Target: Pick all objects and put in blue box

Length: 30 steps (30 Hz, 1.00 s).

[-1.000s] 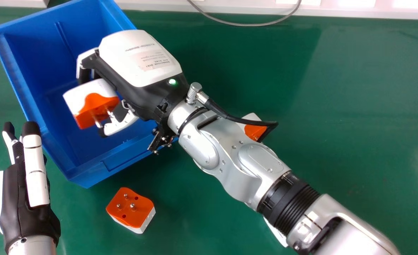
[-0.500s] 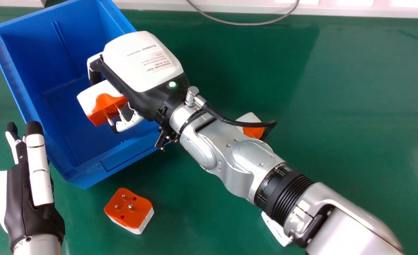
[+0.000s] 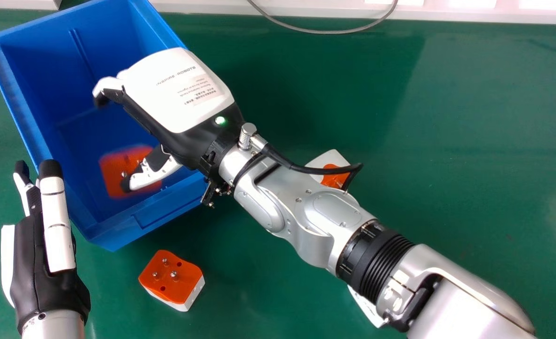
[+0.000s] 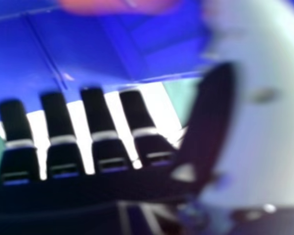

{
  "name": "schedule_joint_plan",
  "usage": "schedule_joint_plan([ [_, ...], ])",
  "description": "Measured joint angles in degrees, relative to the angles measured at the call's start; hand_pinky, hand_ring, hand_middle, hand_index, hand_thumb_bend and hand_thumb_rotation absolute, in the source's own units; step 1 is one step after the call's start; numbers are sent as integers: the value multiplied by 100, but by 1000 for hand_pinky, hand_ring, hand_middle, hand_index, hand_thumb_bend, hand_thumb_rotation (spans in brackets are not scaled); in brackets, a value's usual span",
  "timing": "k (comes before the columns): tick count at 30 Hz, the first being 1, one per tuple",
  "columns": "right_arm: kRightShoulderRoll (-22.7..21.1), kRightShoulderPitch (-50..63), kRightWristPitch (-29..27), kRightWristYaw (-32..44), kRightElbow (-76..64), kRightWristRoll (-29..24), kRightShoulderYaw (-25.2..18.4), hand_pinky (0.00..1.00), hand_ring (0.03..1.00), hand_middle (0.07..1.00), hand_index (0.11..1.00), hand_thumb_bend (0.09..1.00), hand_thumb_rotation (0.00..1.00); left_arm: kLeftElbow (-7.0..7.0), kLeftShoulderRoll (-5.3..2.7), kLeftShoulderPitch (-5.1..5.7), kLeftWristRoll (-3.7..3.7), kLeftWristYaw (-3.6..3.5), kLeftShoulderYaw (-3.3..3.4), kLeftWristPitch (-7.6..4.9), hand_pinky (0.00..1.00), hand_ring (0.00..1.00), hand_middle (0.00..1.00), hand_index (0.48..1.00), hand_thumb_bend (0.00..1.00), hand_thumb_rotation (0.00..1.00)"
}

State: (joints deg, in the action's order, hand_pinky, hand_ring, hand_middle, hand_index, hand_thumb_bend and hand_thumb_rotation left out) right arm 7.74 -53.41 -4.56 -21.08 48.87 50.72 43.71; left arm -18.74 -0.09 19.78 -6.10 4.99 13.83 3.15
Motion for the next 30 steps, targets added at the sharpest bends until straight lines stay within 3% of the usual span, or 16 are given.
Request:
schedule_joint_plan([
  [16, -32, 326, 112, 12, -917, 101, 38, 977, 1000, 1000, 1000, 655, 792, 21, 31, -17, -2, 1, 32, -38, 1000, 1000, 1000, 1000, 581, 1000],
  [22, -454, 1284, -14, 249, -2265, 67, -38, 993, 1000, 1000, 1000, 589, 792, 27, 61, -20, -5, -5, 74, -96, 1000, 1000, 1000, 1000, 582, 1000],
  [26, -758, 1896, -119, 354, -3187, 36, -164, 997, 1000, 1000, 1000, 583, 791, 24, 64, -33, -6, -41, 57, -93, 1000, 1000, 1000, 1000, 583, 1000],
  [30, -1257, 2969, -290, 415, -4469, -33, -336, 1000, 1000, 1000, 1000, 549, 794, 32, 74, -23, -11, -63, 124, -61, 1000, 1000, 1000, 1000, 583, 1000],
])
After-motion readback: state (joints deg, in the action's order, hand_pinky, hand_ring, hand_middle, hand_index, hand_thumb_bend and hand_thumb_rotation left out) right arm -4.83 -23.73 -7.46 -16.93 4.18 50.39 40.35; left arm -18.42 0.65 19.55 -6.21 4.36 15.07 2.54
